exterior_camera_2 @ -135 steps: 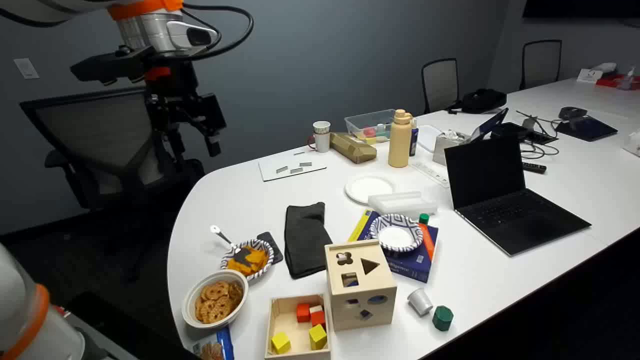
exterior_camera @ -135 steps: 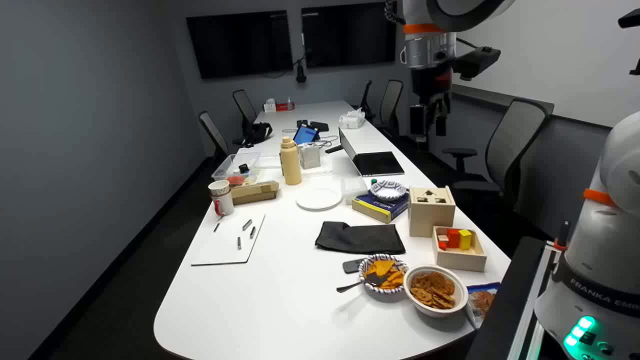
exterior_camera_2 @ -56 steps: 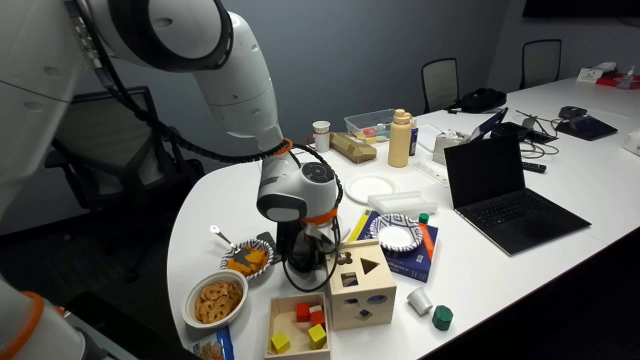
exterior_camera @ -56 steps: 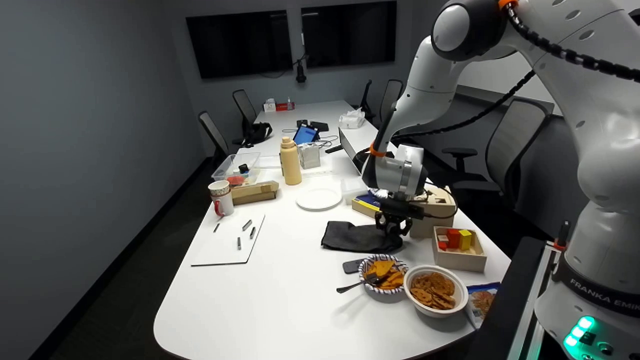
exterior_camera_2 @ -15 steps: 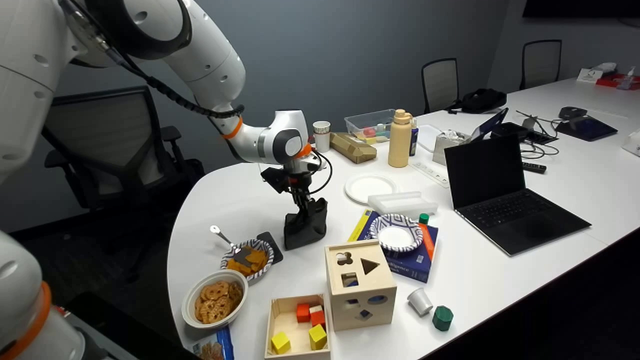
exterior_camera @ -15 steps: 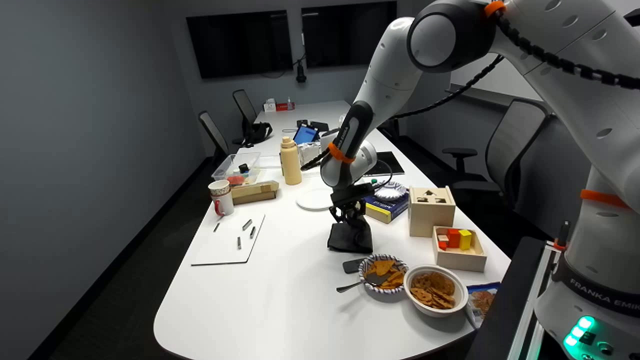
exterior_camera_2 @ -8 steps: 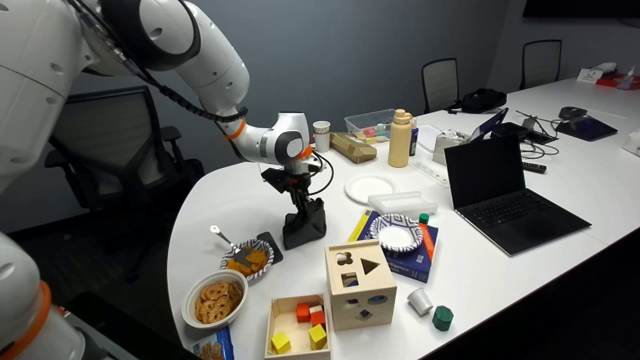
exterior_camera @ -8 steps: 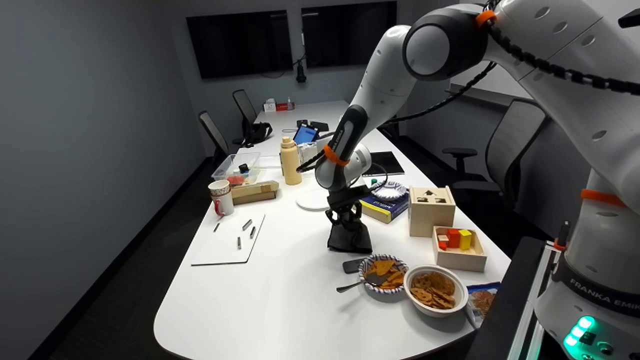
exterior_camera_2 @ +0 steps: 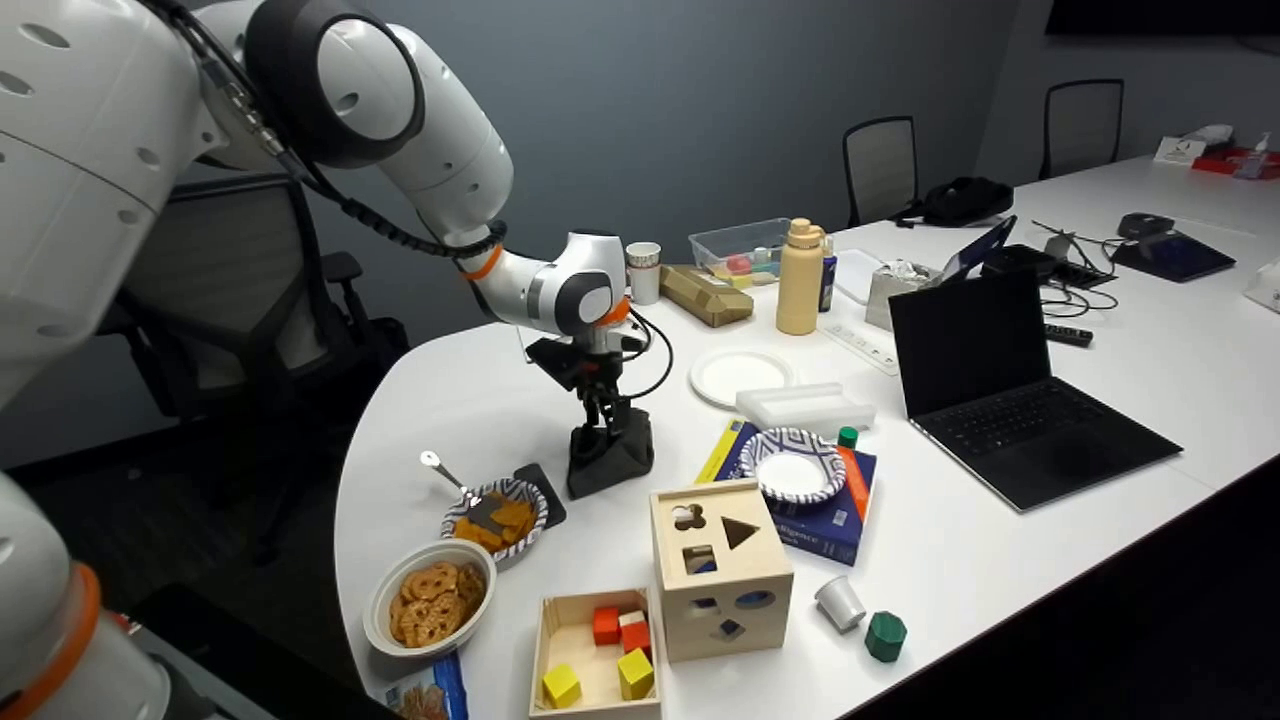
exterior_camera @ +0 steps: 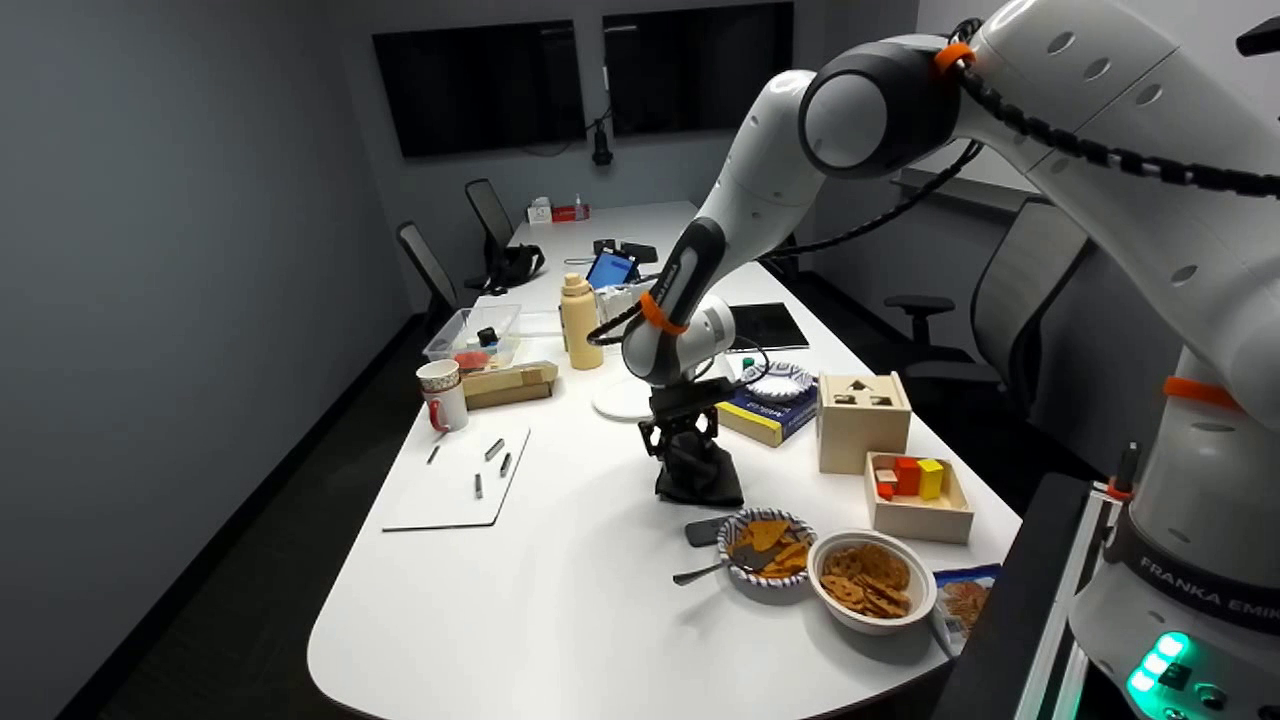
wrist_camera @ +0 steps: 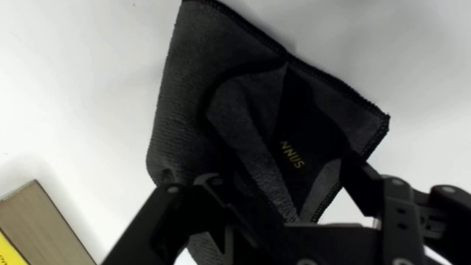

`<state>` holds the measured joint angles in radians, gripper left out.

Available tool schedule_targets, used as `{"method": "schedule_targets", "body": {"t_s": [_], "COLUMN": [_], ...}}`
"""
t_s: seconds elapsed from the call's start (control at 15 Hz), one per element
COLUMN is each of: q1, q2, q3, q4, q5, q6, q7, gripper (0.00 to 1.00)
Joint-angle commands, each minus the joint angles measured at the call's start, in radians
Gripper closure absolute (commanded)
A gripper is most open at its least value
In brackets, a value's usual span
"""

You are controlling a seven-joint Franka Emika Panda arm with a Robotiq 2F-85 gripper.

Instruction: Fold the black napkin

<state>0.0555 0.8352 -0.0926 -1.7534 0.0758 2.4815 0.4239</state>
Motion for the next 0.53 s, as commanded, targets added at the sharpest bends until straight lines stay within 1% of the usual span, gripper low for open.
{"method": "schedule_targets", "body": {"t_s": [0.0, 0.33, 0.47], "q1": [-0.052, -0.139, -0.161], "q2": [0.022, 0.035, 0.044], "q3": [0.051, 0.147, 0.169], "q4": [0.048, 0.081, 0.094], "q5": [0.058, 0.167, 0.201], "q6": [-0.037, -0.109, -0.135], "q7": [-0.082, -0.215, -0.257], "gripper": [0.0, 0.0, 0.0]}}
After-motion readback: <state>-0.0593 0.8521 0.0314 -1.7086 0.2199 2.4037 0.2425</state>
